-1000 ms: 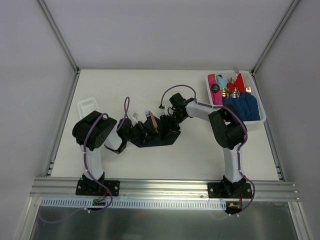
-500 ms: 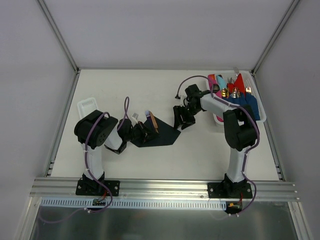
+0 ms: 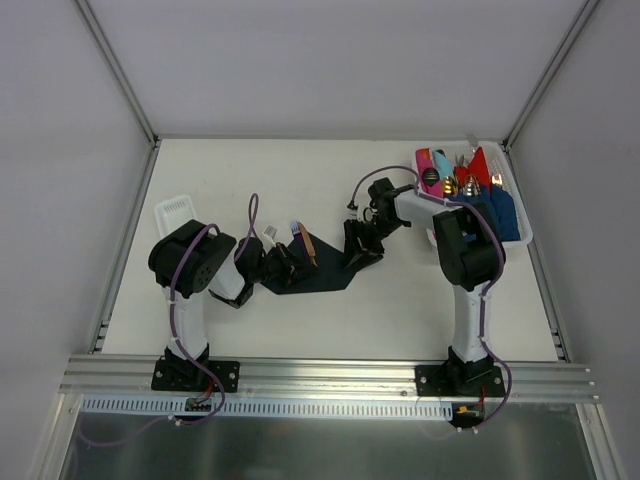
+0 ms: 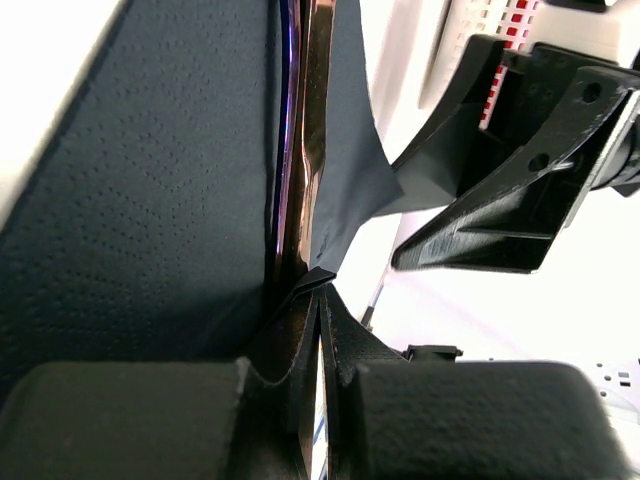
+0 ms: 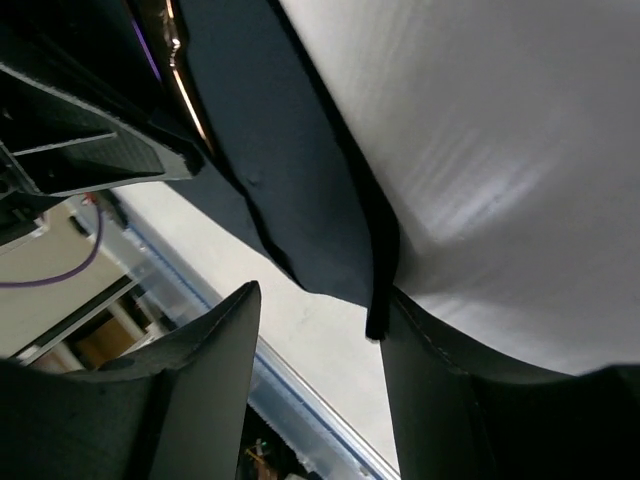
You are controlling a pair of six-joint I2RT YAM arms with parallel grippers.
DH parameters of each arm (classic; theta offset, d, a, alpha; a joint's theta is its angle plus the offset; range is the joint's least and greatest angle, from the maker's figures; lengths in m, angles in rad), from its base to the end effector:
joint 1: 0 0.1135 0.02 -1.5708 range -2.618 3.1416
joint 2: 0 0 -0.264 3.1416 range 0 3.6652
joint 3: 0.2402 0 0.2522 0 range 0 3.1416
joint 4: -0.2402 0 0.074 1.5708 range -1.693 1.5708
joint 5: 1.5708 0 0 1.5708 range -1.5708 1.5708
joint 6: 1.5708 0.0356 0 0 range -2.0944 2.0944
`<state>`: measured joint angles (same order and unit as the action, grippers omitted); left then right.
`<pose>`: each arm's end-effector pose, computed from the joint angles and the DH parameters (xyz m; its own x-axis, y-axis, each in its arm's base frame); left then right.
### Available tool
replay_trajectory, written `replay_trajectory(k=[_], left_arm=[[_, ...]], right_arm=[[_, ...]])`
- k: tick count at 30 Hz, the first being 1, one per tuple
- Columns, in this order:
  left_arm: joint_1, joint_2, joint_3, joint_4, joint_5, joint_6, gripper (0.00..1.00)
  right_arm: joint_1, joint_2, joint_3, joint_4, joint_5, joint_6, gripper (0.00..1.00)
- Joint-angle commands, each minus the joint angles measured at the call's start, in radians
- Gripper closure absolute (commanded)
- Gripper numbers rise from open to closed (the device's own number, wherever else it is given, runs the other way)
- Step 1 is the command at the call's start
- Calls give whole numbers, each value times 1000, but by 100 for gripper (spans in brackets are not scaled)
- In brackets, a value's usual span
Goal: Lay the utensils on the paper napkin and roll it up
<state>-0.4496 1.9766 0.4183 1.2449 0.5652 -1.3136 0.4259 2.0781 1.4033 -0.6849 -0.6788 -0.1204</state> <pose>0.2495 -0.1416 0.0798 -0.8693 -0.4873 -0.0823 -0.0584 0.2667 -0.9620 0.3535 0.1849 0.1386 -0.8310 -0.4796 -0.2818 -0.5451 0.6012 0.5843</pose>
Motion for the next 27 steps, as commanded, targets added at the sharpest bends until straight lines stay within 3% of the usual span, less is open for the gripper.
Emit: replay_trajectory(k=[1, 10, 17, 20, 27], left_arm=[[12, 37, -10, -2, -31, 28, 100], [12, 41, -21, 2, -33, 28, 100], [12, 47, -27, 10, -39, 27, 100], [14, 51, -29, 11, -37, 25, 100], [15, 51, -30, 5, -39, 31, 100]], right_arm=[[4, 45, -13, 11, -103, 30, 47], [4, -27, -17, 91, -154, 68, 58], [16, -56, 2, 119, -160, 113, 90], [30, -46, 23, 125, -180, 152, 97], [83, -24, 52, 159, -206, 226, 100]])
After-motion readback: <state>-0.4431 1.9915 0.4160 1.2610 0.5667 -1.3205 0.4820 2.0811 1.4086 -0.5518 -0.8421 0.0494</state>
